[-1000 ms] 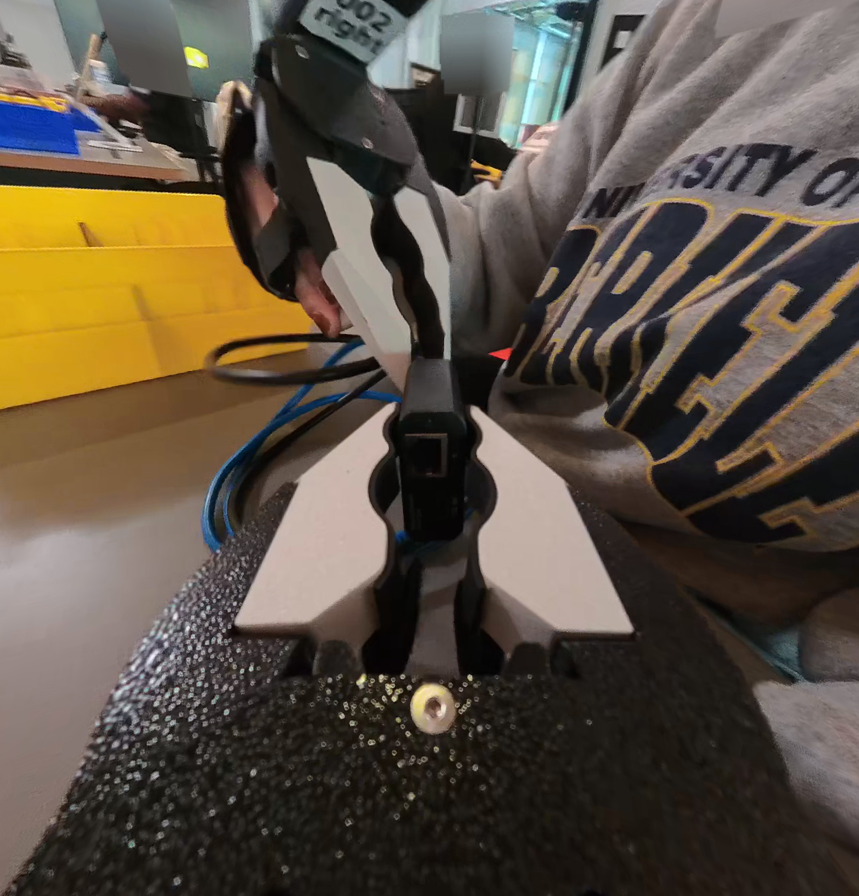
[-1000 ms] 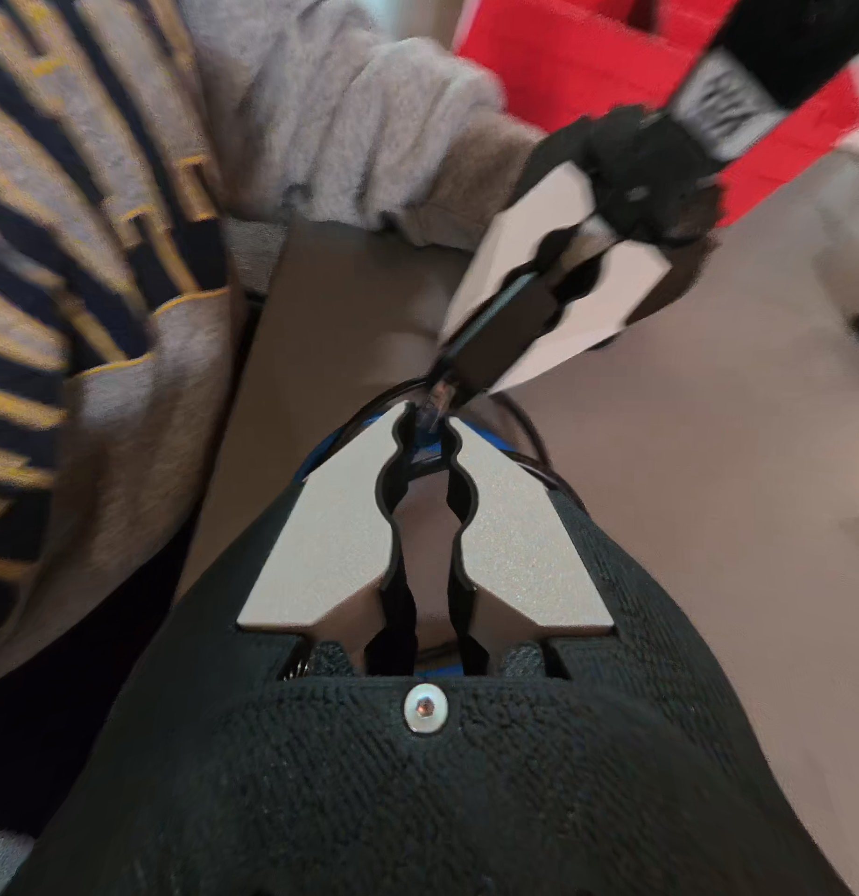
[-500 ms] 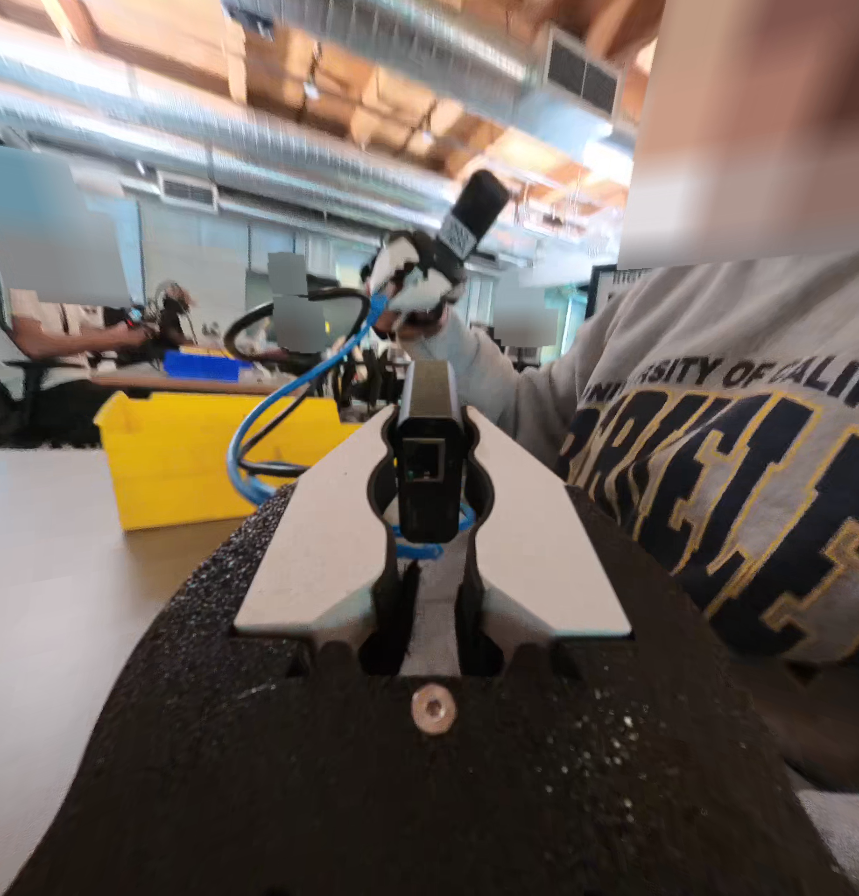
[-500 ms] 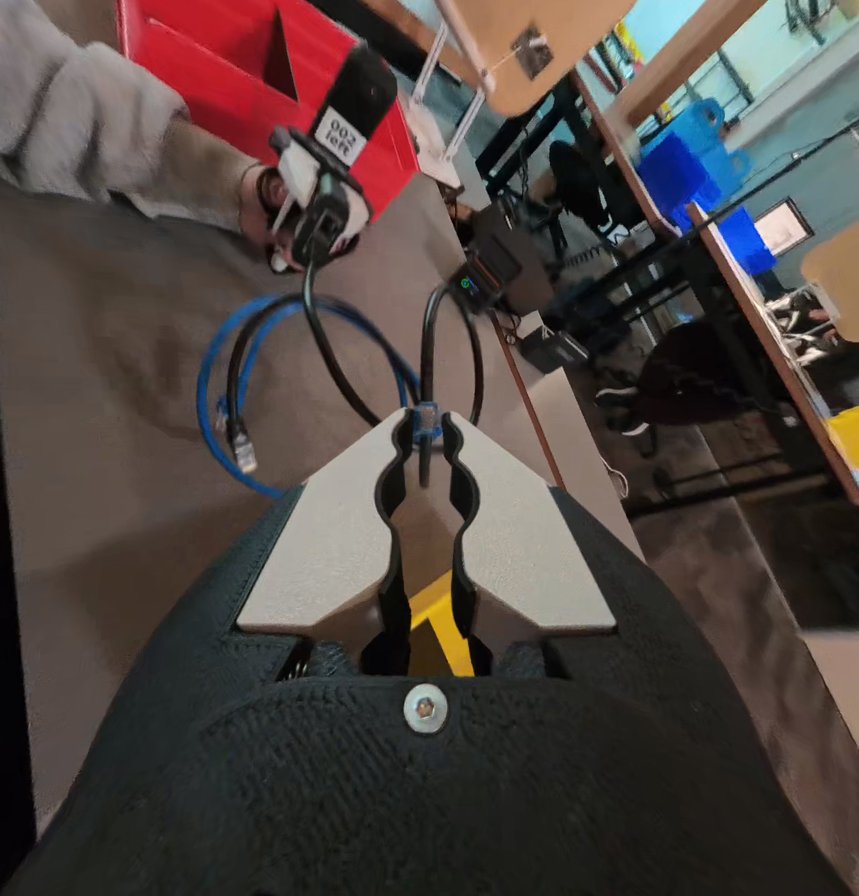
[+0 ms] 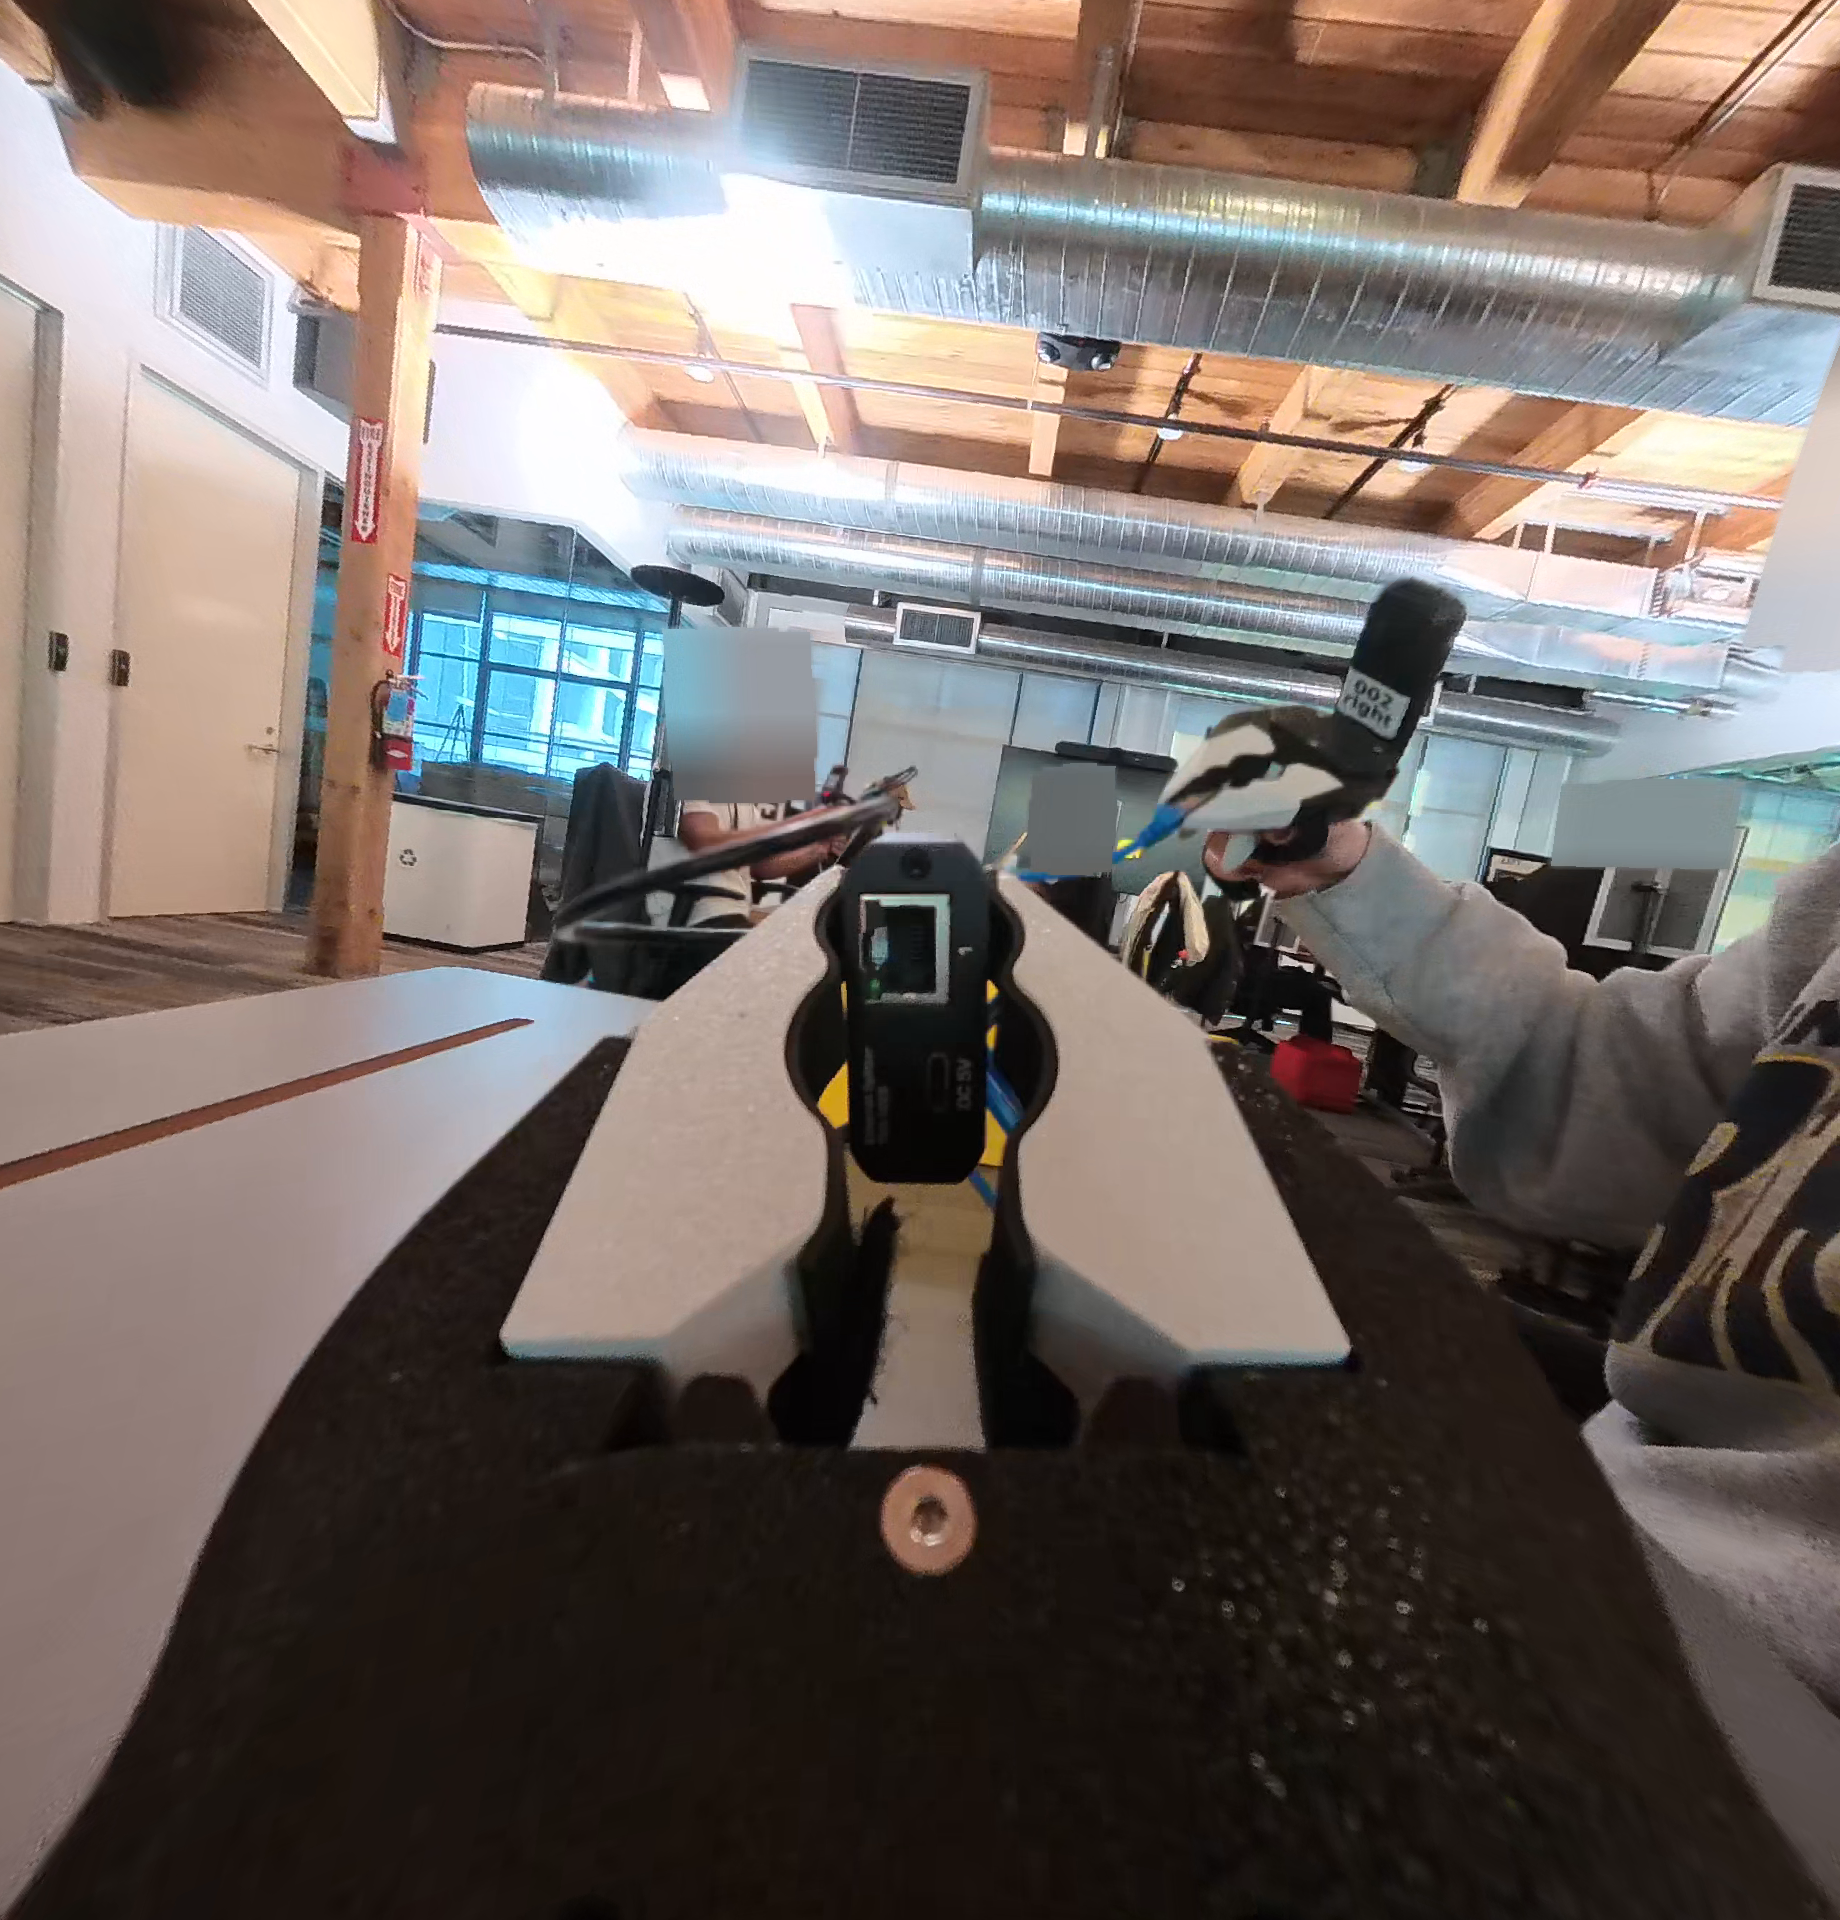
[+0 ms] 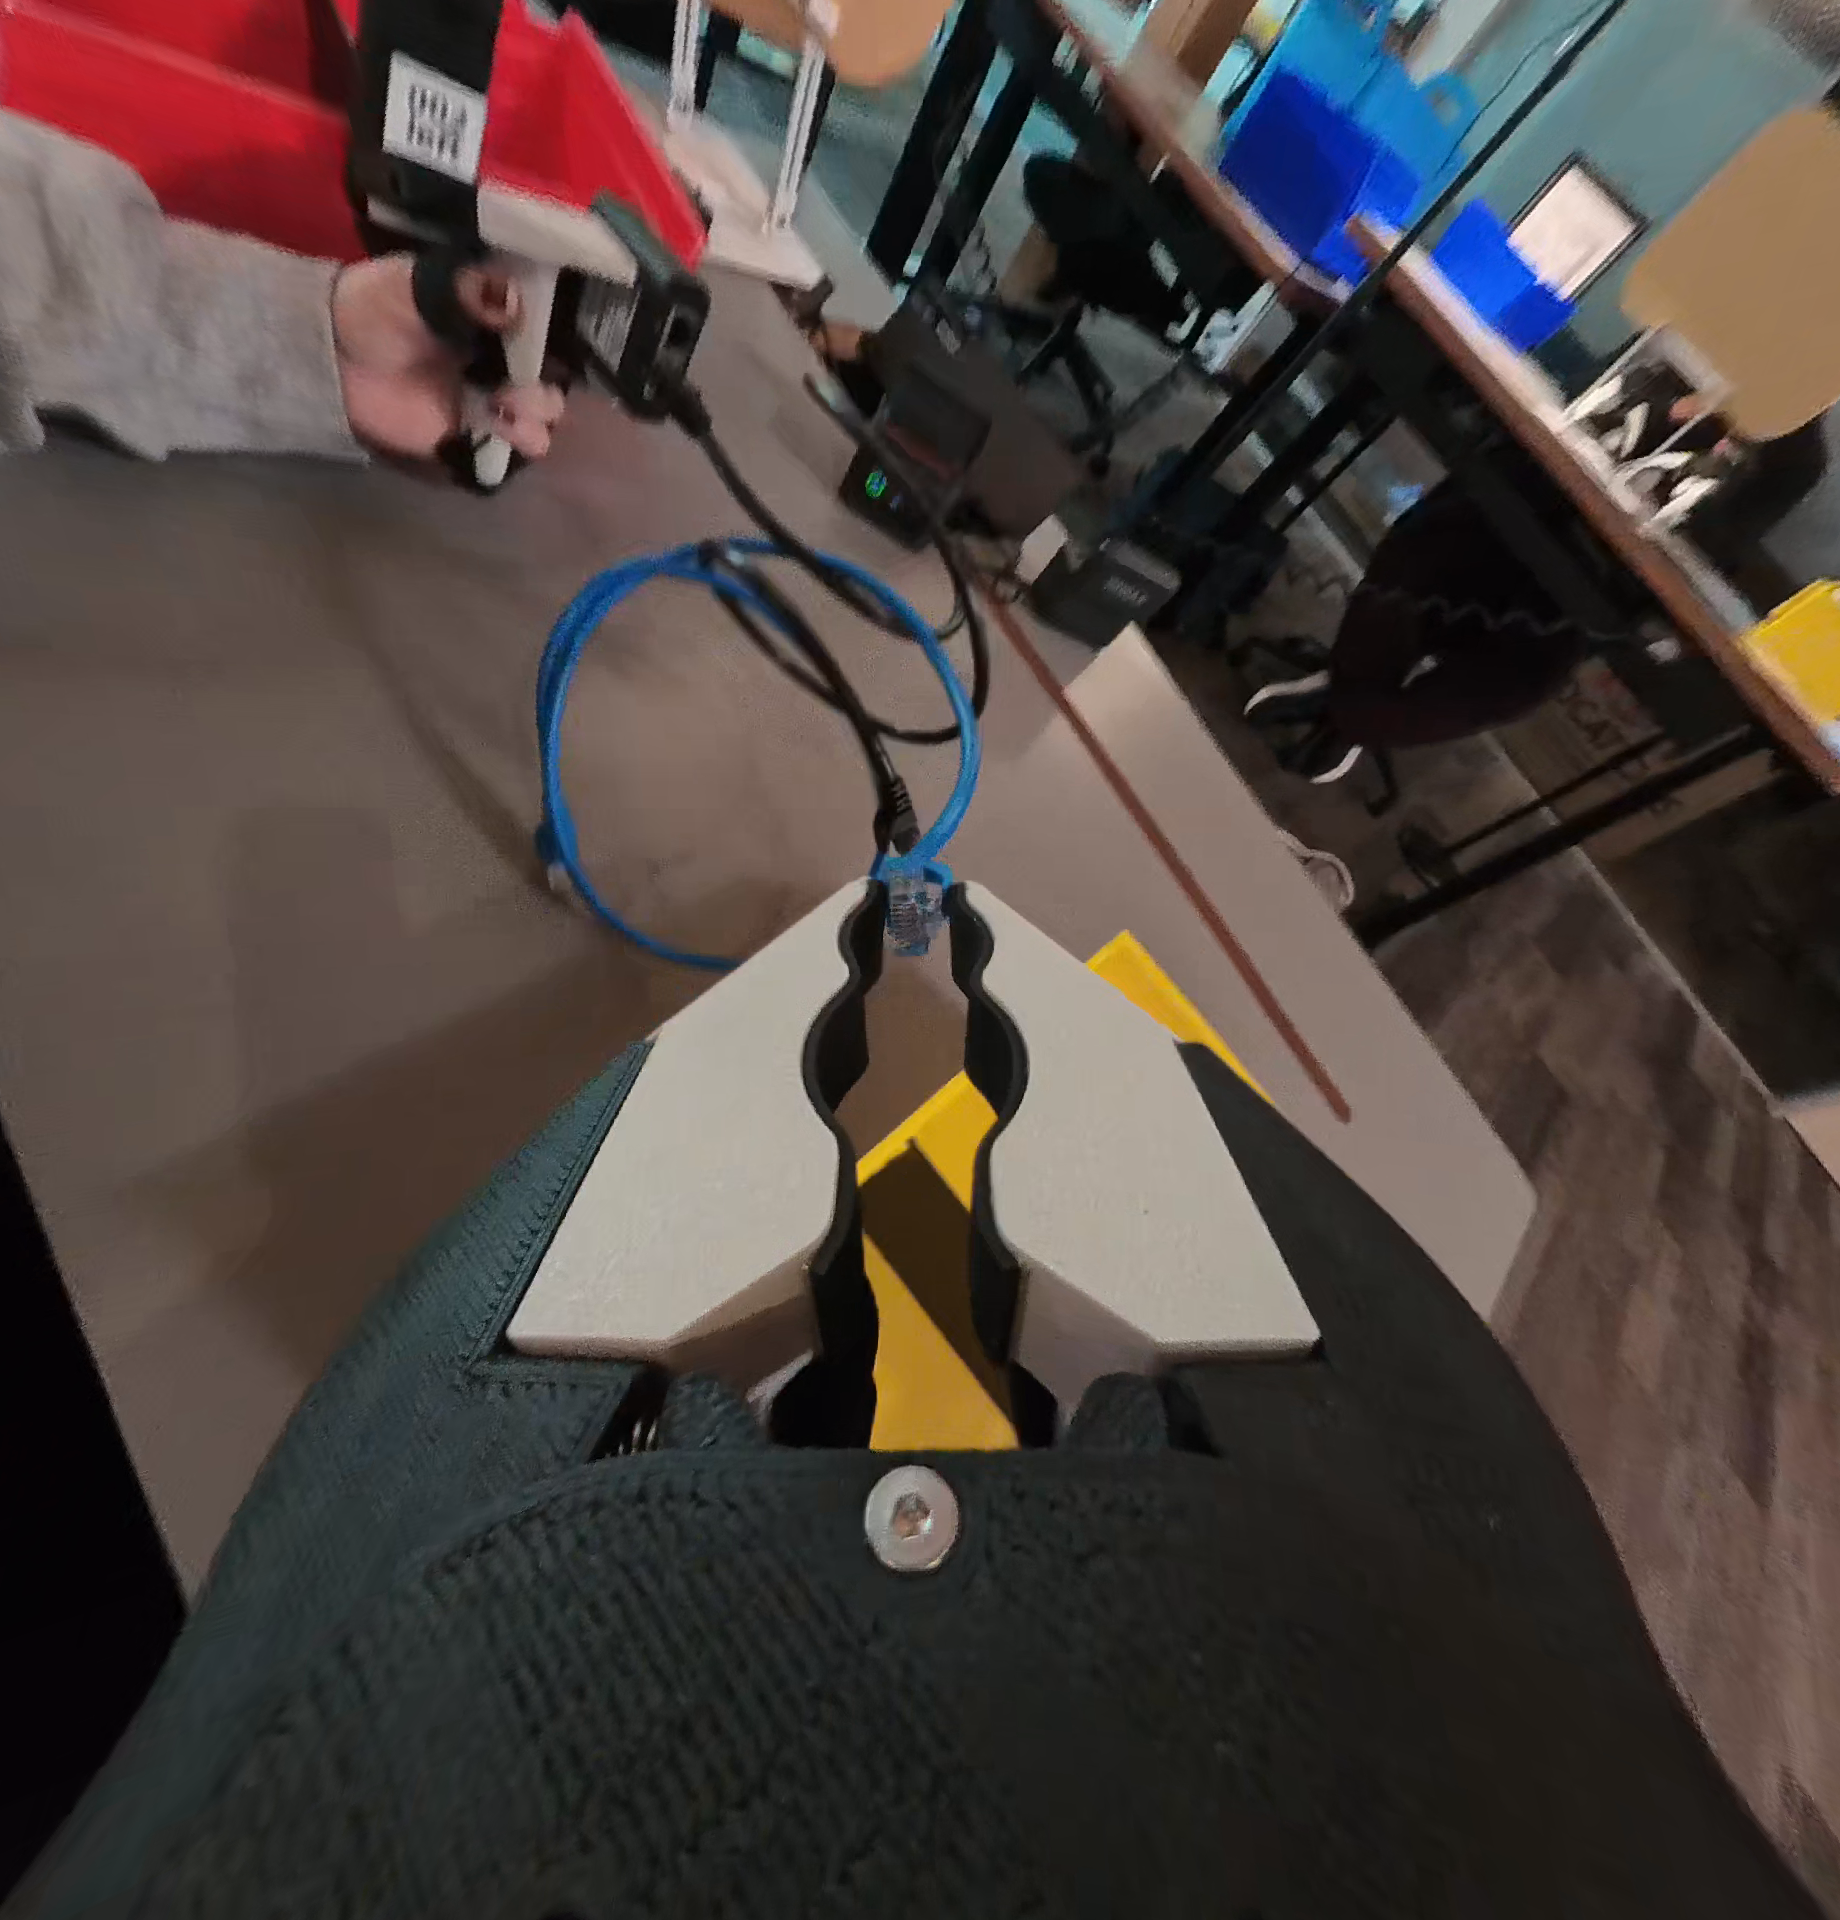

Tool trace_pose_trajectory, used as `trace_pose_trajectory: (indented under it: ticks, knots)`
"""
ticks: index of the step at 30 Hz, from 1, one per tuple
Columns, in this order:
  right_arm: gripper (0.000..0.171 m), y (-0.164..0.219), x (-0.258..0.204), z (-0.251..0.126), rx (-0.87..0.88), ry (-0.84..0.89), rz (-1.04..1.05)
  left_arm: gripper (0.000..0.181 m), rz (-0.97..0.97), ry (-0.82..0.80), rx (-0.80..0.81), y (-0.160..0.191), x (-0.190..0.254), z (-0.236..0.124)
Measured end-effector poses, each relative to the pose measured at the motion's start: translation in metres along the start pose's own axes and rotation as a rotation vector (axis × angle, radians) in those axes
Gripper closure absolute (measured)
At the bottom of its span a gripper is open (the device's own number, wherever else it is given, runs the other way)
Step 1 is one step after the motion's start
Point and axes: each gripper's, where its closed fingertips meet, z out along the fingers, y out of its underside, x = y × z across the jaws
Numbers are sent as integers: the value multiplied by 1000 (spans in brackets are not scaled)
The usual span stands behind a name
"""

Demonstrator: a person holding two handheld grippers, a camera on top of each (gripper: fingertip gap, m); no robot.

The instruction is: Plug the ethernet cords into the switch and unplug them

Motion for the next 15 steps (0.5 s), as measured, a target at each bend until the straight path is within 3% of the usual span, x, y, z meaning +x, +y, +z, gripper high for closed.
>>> trace_pose_trajectory:
  ticks: [4, 9, 12, 15]
  knots:
    - [161, 17, -27, 27, -68, -84, 2, 161, -5, -17, -43, 8, -3, 2]
    - [150, 28, -64, 65, -126, -192, 63, 161, 118, 23, -252, 42, 9, 13]
    - [139, 2, -73, 85, 12, -263, 168, 161, 151, 104, -322, 58, 24, 19]
    - [139, -27, -88, 113, 148, -341, 246, 161, 125, 181, -321, 62, 39, 24]
